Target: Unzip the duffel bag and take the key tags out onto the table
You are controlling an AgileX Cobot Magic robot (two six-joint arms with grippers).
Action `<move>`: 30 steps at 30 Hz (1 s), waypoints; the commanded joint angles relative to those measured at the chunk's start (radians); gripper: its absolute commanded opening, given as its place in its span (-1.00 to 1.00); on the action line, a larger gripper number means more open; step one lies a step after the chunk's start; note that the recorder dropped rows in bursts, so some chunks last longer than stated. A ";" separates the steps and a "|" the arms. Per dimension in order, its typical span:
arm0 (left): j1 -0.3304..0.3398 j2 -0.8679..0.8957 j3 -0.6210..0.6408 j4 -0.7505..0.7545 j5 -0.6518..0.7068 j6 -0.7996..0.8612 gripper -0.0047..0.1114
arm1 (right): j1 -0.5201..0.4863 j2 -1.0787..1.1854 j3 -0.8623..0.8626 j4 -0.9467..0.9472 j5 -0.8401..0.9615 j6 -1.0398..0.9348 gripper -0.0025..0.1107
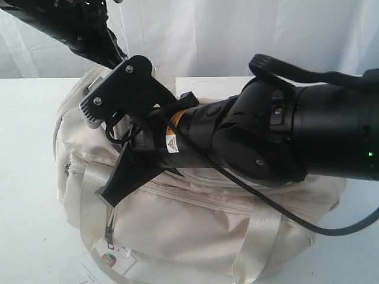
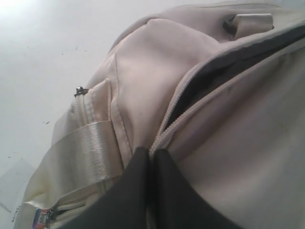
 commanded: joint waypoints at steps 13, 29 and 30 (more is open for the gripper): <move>0.050 0.074 -0.067 0.019 -0.139 -0.011 0.37 | 0.002 0.002 0.002 0.004 0.034 0.000 -0.96; 0.050 -0.129 -0.208 0.134 0.542 -0.117 -0.50 | 0.002 -0.019 0.002 0.004 0.080 0.011 -0.92; 0.050 -0.140 -0.208 0.136 0.586 -0.117 -0.62 | 0.002 -0.033 0.001 0.004 0.090 0.022 -0.87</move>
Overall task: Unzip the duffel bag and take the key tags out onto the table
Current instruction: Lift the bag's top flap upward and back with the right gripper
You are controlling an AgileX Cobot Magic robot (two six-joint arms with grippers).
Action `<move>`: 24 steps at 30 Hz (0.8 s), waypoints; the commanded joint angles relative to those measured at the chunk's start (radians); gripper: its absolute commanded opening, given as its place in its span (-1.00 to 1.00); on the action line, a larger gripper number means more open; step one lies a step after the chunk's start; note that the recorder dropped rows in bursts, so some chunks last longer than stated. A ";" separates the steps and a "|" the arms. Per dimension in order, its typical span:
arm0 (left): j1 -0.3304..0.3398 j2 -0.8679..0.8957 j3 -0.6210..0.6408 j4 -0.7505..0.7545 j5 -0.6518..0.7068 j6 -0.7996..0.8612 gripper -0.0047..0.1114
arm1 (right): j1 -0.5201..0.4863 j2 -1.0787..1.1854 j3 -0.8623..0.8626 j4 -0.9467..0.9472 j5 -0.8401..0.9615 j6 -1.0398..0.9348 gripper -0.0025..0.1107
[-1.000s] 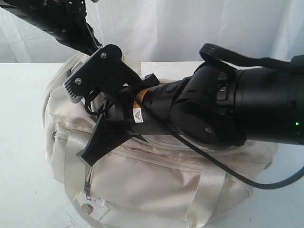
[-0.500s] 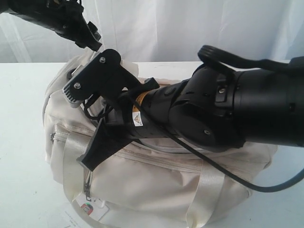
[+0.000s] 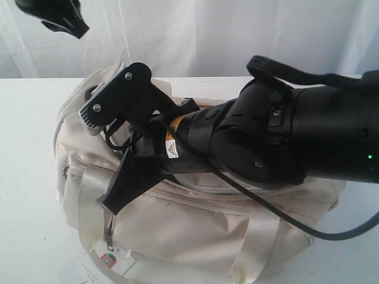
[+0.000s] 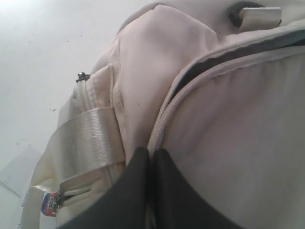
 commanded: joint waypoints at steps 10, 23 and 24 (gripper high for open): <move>0.002 -0.286 0.126 0.027 0.323 -0.097 -0.92 | 0.000 -0.190 0.001 -0.001 0.147 0.056 -0.15; 0.002 -0.747 0.757 0.025 -0.061 -0.208 -0.92 | 0.000 -0.182 0.001 -0.083 0.289 0.048 -0.15; 0.002 -0.769 0.788 0.025 -0.094 -0.208 -0.92 | 0.000 -0.167 0.001 -0.088 0.283 0.048 -0.15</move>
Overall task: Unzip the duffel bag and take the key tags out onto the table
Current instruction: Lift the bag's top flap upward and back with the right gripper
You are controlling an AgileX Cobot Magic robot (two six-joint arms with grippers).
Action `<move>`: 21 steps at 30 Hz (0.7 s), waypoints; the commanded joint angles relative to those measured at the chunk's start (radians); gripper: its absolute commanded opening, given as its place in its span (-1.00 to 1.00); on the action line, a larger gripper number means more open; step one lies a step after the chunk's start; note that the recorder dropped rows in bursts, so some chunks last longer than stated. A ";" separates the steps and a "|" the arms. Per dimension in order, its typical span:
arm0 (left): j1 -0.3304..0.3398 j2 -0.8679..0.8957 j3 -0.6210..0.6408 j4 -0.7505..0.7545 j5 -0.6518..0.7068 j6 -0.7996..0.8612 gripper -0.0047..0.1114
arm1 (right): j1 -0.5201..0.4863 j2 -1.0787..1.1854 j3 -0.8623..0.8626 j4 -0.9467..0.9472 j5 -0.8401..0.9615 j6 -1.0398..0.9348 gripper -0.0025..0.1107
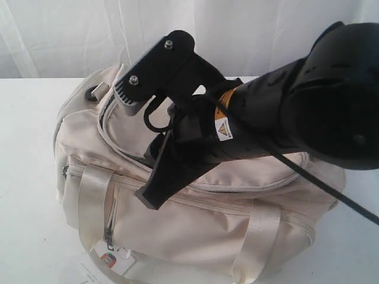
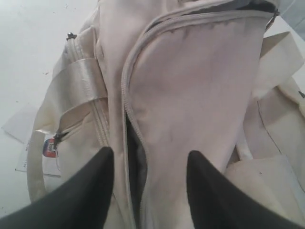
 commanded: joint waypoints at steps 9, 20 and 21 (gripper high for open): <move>-0.002 -0.172 0.363 -0.043 -0.424 -0.019 -0.92 | 0.000 0.138 -0.001 -0.141 -0.061 0.031 -0.15; -0.002 -0.172 0.385 -0.092 -0.472 -0.019 -0.92 | -0.002 0.158 -0.004 -0.402 -0.091 0.252 -0.15; -0.002 -0.172 0.385 -0.092 -0.473 -0.019 -0.92 | -0.002 0.163 -0.010 -0.409 -0.082 0.252 -0.15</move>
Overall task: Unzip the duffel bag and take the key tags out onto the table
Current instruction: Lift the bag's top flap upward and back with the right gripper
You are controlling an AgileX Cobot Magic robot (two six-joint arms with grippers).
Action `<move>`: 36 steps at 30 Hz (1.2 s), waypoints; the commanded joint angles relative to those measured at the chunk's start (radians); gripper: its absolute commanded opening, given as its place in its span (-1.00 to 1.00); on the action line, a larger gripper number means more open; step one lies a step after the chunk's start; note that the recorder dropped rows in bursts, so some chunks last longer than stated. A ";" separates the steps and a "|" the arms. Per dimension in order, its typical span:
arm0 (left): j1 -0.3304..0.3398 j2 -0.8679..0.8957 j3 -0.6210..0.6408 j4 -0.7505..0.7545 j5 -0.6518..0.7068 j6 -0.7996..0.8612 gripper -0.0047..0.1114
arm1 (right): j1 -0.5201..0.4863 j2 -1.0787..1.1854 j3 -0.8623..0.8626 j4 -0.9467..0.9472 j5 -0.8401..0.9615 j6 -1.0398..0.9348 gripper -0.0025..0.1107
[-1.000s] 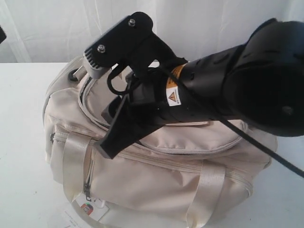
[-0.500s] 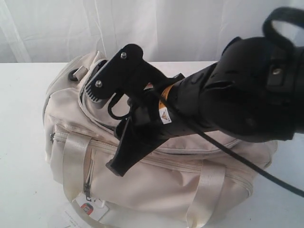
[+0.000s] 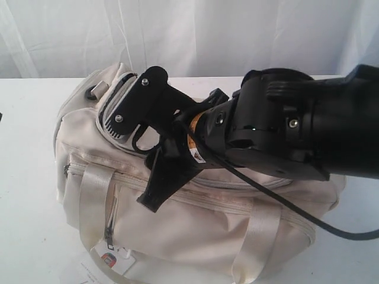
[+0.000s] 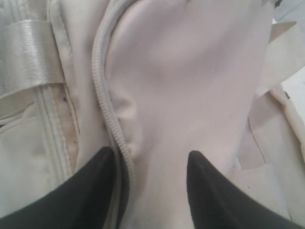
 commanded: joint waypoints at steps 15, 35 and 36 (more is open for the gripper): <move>-0.002 -0.008 0.005 -0.026 -0.008 -0.010 -0.92 | -0.002 0.037 -0.078 -0.074 -0.007 0.044 -0.17; -0.002 -0.008 0.005 -0.028 -0.008 -0.025 -0.92 | -0.002 0.022 -0.140 -0.155 0.047 0.042 -0.96; -0.002 -0.008 0.005 -0.028 -0.008 -0.025 -0.92 | -0.002 0.025 -0.140 -0.184 0.068 0.042 -0.96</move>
